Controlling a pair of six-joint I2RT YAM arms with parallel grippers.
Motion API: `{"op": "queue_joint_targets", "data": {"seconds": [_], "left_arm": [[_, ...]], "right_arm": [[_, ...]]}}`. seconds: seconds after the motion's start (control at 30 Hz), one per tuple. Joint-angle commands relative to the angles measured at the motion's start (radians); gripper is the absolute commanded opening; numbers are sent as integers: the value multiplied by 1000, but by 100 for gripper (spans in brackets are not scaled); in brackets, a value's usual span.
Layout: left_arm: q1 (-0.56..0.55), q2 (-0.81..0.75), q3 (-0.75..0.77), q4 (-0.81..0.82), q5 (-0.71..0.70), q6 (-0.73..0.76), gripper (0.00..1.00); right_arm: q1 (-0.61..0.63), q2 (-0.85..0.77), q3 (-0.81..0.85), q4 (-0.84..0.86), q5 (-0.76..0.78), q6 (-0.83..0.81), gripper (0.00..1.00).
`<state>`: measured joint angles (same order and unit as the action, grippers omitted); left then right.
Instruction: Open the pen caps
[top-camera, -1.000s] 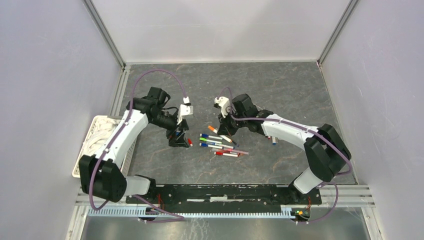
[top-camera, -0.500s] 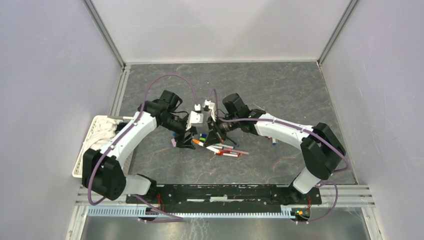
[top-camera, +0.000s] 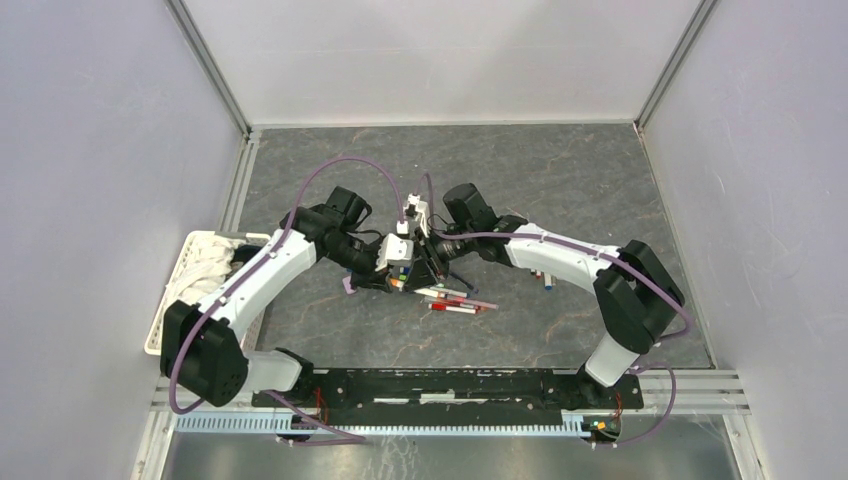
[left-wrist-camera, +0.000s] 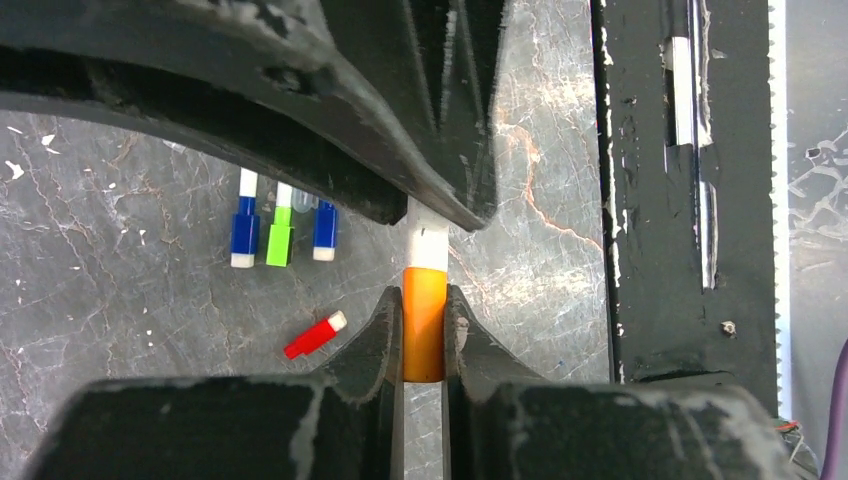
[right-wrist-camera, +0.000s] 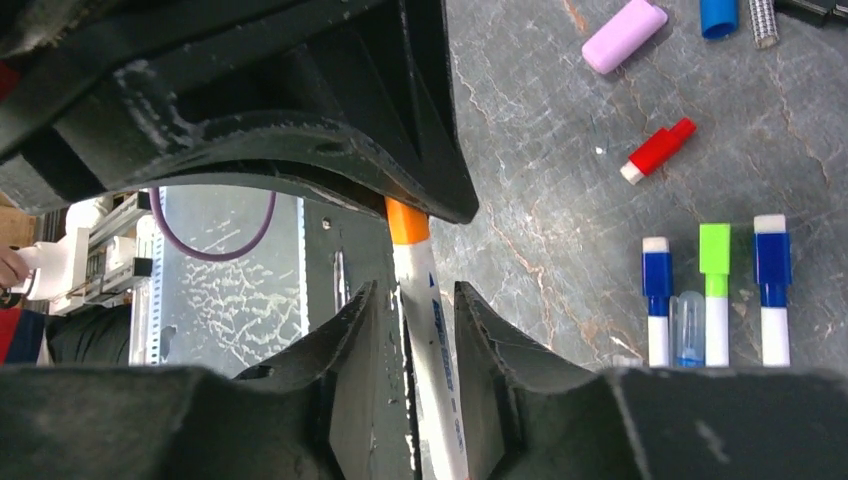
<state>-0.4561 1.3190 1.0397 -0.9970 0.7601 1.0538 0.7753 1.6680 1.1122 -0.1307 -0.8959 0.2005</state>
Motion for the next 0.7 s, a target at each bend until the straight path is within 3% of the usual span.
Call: {"op": "queue_joint_targets", "data": {"seconds": [0.0,0.13,0.27,0.37,0.47,0.67], "left_arm": [[-6,-22,17,41,9,6,2],[-6,-27,21,43,17,-3,2],[-6,-34,25,44,25,-3,2],[-6,-35,29,42,13,0,2],[-4,-16,39,21,-23,21,2],[77,-4,79,-29,-55,107,2]], "right_arm": [[7,10,-20,122,-41,85,41],[8,27,-47,221,-93,135,42],[8,44,-42,231,-116,139,35],[6,36,-61,231,-136,126,22],[0,13,-90,193,-140,87,0],[-78,-86,-236,150,-105,38,0]]}}
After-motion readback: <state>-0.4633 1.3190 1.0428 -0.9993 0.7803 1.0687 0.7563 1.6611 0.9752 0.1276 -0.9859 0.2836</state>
